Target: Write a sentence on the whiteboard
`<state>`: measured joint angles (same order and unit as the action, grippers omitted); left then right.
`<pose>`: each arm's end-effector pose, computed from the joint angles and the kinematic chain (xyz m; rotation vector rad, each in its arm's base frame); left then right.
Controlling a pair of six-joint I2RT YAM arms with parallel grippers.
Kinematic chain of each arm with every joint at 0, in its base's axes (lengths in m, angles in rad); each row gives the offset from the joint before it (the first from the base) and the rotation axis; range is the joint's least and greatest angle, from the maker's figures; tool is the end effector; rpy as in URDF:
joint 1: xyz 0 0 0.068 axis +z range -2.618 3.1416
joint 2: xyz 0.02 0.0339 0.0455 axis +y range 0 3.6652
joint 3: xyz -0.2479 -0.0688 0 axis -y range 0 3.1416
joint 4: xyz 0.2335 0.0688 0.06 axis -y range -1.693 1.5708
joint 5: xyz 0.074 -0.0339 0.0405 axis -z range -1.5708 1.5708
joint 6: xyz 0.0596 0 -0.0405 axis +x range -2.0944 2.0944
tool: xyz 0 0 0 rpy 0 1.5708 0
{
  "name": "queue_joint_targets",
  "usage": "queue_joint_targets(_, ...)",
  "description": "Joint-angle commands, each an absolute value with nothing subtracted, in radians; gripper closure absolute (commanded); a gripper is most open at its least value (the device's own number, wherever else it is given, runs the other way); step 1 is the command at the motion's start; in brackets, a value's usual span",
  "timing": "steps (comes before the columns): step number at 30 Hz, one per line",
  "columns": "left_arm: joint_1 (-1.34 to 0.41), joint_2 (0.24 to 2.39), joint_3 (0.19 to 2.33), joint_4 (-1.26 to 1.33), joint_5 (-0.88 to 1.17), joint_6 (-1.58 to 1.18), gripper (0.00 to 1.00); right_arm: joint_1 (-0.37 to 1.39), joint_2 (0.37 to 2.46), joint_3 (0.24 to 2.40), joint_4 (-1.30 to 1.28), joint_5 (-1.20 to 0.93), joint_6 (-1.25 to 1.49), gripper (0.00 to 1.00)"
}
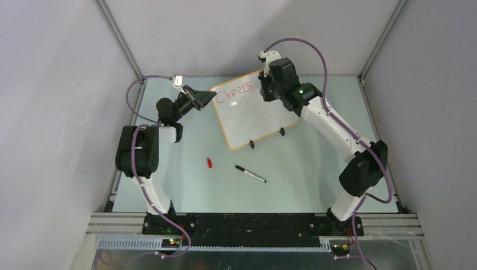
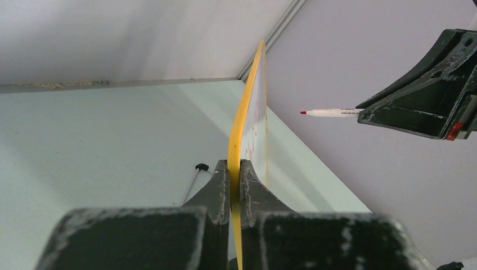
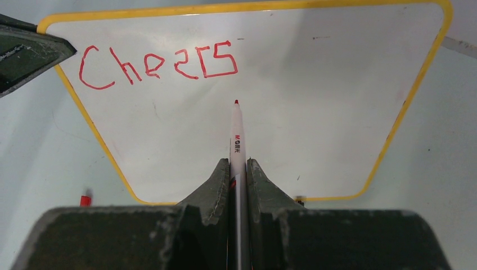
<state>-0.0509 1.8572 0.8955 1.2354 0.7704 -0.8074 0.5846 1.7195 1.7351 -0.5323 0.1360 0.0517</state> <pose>0.3826 -0.0611 0.2257 0.1675 1.4762 -1.2022 0.3422 0.2167 0.3566 -0.4704 2.0380 0.2453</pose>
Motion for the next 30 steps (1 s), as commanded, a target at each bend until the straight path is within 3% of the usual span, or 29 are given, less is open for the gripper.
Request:
queue_joint_targets(1,-0.048,1.844,0.888,1.241,0.81,-0.711,1.0,0.577,1.661,1.727,-0.472,0.12,0.054,1.0)
queue_joint_targets(30,-0.049,1.837,0.874,1.25,0.799,-0.707,1.0,0.564,1.653,1.718,-0.471,0.087,0.05,1.0)
